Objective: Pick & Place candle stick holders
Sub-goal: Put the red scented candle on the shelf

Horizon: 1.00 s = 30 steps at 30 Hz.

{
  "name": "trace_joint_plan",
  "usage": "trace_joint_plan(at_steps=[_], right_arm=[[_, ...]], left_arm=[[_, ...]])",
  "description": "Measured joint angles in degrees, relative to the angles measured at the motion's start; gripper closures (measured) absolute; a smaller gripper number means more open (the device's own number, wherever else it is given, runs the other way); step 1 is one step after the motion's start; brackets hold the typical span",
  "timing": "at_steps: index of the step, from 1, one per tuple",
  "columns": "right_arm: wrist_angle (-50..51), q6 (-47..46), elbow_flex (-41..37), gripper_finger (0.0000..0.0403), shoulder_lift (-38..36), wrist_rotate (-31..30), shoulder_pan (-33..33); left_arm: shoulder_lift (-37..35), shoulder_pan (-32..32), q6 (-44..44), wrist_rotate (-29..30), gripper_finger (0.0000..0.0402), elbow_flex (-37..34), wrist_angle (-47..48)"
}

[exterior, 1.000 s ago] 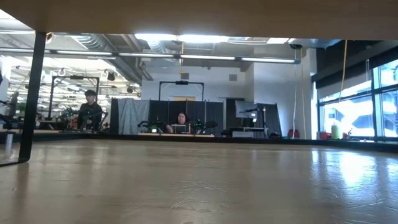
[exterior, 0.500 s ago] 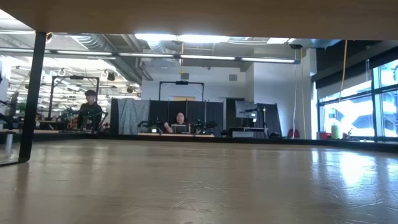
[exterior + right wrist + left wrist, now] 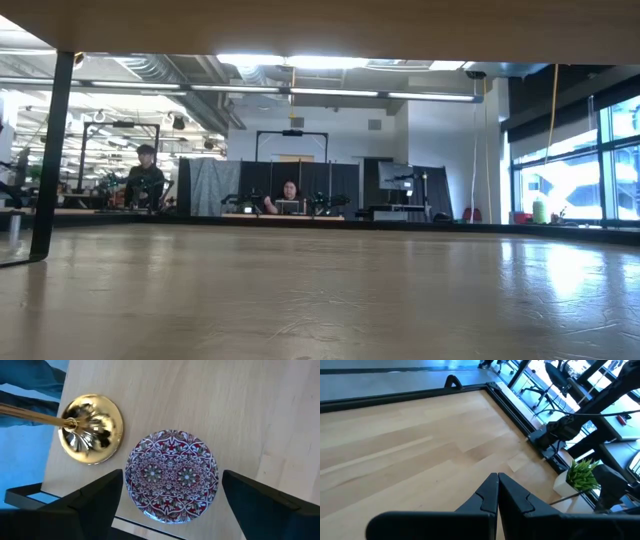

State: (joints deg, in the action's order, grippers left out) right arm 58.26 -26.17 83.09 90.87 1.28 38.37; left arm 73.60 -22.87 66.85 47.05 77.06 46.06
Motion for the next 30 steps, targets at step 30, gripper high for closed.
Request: trace_joint_plan(at_steps=[30], right_arm=[[-0.35, 0.66, -0.02, 0.0057, 0.00, -1.77, -0.02]], left_arm=[[0.04, -0.76, -0.06, 1.90, 0.0400, 0.00, 0.03]])
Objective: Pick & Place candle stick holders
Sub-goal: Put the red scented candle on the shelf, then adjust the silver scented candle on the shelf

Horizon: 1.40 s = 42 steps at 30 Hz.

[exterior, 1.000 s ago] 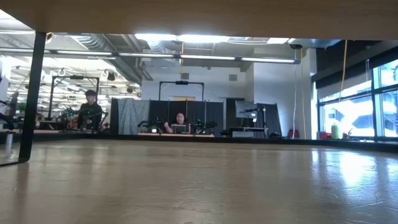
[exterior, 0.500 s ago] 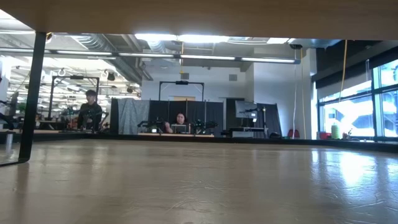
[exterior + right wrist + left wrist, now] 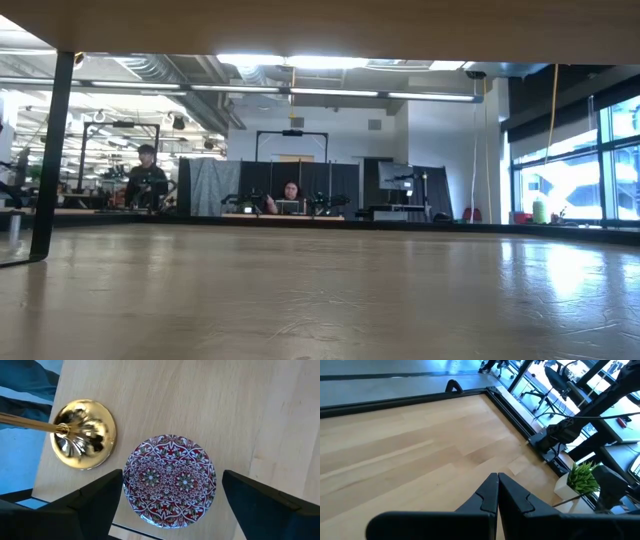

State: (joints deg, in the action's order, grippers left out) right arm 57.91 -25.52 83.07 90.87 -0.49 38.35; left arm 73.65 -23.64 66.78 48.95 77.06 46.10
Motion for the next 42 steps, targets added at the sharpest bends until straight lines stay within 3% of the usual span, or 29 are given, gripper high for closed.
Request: trace_joint_plan(at_steps=[23, 33, 42], right_arm=[[0.07, -0.61, 0.00, 0.0057, 0.00, -2.13, 0.02], [1.42, 2.10, 2.17, 0.0057, -0.04, -11.25, 0.87], [2.21, 2.40, 3.03, 0.0057, -0.07, -11.73, 0.87]], left_arm=[[0.00, -0.39, -0.51, -0.42, 0.0400, 0.00, 0.47], [0.00, -0.39, -3.53, -0.66, 0.0400, 0.00, 0.45], [0.01, -0.37, -4.26, -3.44, 0.0400, 0.00, 0.42]])
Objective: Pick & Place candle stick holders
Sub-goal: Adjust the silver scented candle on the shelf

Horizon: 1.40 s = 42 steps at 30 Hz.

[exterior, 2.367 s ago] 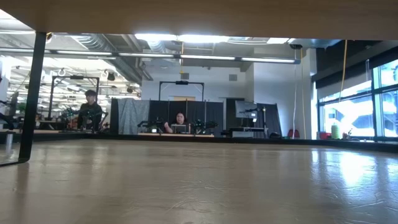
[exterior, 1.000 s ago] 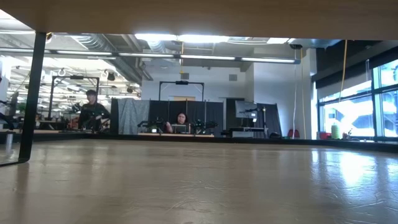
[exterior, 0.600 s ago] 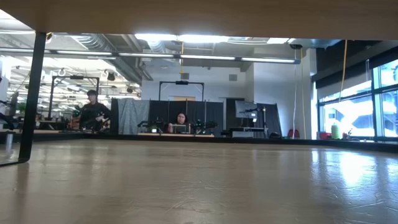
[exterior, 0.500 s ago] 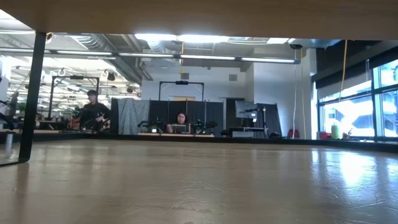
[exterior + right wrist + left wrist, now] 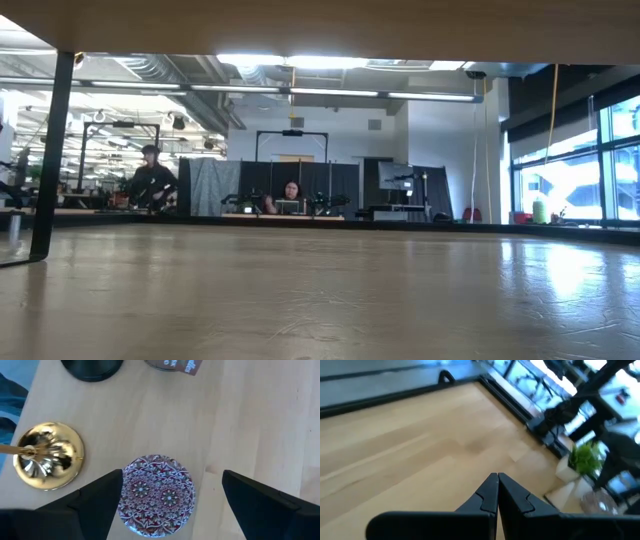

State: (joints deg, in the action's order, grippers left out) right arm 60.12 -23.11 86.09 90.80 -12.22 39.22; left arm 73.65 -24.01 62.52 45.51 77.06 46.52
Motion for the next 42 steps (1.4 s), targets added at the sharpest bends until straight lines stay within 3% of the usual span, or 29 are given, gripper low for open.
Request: trace_joint_plan(at_steps=[2, 9, 15, 19, 23, 26, 29, 35, 42], right_arm=[[-0.04, 0.04, 0.01, 0.0057, 0.00, -0.49, -0.12], [0.02, 0.17, 0.01, 0.0057, 0.00, -3.82, -0.13], [2.11, -1.66, 3.36, 0.0057, 0.02, -14.48, -0.53], [2.52, -3.77, 7.26, 0.0057, -0.03, -22.25, -1.43], [-2.33, -3.55, 9.20, 0.0057, -0.04, -20.40, -3.32], [-6.49, -3.51, 9.30, 0.0057, -0.02, -16.19, -4.37], [-8.00, -6.23, 9.30, 0.0057, 0.18, -16.25, -5.17], [-8.17, -16.13, 9.30, 0.0057, 0.37, -18.17, -7.51], [-8.10, -22.93, 9.29, 0.0057, 0.42, -14.61, -8.82]], left_arm=[[-0.01, 0.06, -1.67, -3.42, 0.0400, 0.00, 0.00], [0.02, 2.22, -12.74, -24.71, 0.0400, 0.00, -0.46], [0.02, 3.62, -19.44, -31.12, 0.0400, 0.00, -3.17], [0.02, 4.75, -24.41, -39.60, 0.0400, 0.00, -3.06], [0.02, 5.43, -28.07, -48.39, 0.0400, 0.00, -3.07], [0.02, 5.49, -30.66, -51.29, 0.0400, 0.00, -3.06], [0.02, 5.61, -31.66, -53.87, 0.0400, 0.00, -3.06], [1.70, 7.38, -25.48, -56.80, 0.0400, 0.02, -3.20], [5.97, 8.64, -21.26, -63.05, 0.0400, 0.02, -4.06]])
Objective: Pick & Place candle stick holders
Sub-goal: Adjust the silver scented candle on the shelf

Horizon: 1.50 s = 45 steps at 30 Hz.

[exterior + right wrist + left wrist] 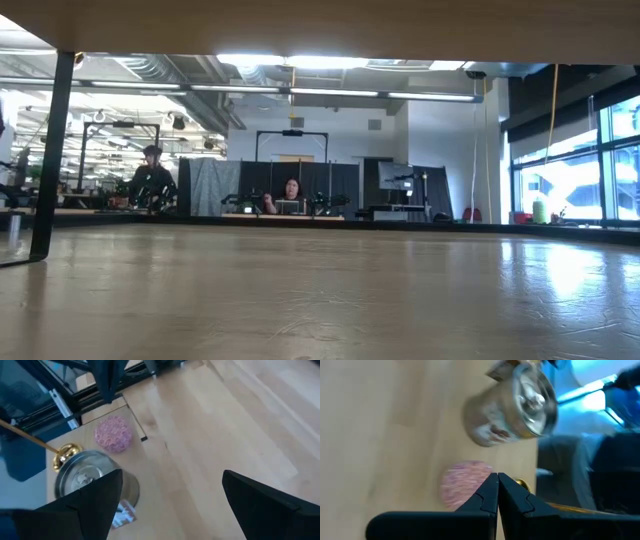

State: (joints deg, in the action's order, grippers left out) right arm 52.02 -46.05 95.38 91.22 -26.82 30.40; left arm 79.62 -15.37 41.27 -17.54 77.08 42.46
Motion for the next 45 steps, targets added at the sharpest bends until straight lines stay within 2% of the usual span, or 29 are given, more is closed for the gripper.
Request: trace_joint_plan(at_steps=[5, 10, 13, 19, 23, 27, 36, 45], right_arm=[[0.01, 0.08, -0.01, 0.0057, 0.28, 4.67, -0.10], [1.29, -0.48, -0.01, 0.0057, 0.28, 6.65, -0.08], [3.63, -4.79, -0.01, 0.0057, 0.28, 8.71, -0.08], [12.12, -19.53, -0.01, 0.0057, 0.28, 13.05, -0.45], [12.38, -20.61, -0.01, 0.0057, 0.28, 16.32, -0.45], [12.11, -20.61, -0.01, 0.0057, 0.28, 16.12, -0.42], [8.72, -17.77, -0.01, 0.0057, 0.28, 16.80, -0.42], [9.50, -21.20, -0.01, 0.0057, 0.28, 16.74, -0.56]], left_arm=[[4.88, 0.56, -1.06, -11.74, 0.0400, 0.00, -7.12], [7.98, 0.13, -2.63, -17.41, 0.0400, 0.00, -10.78], [9.02, 0.02, -3.36, -18.00, 0.0400, 0.00, -11.49], [9.26, 0.00, -4.55, -18.02, 0.0400, 0.00, -12.70], [9.26, -0.01, -4.57, -18.74, 0.0400, 0.00, -14.01], [9.26, 0.21, -5.00, -20.98, 0.0400, 0.00, -14.59], [10.79, 0.28, -5.56, -21.42, 0.0400, -0.01, -15.12], [13.36, 0.28, -5.59, -22.74, 0.0400, -0.04, -17.51]])
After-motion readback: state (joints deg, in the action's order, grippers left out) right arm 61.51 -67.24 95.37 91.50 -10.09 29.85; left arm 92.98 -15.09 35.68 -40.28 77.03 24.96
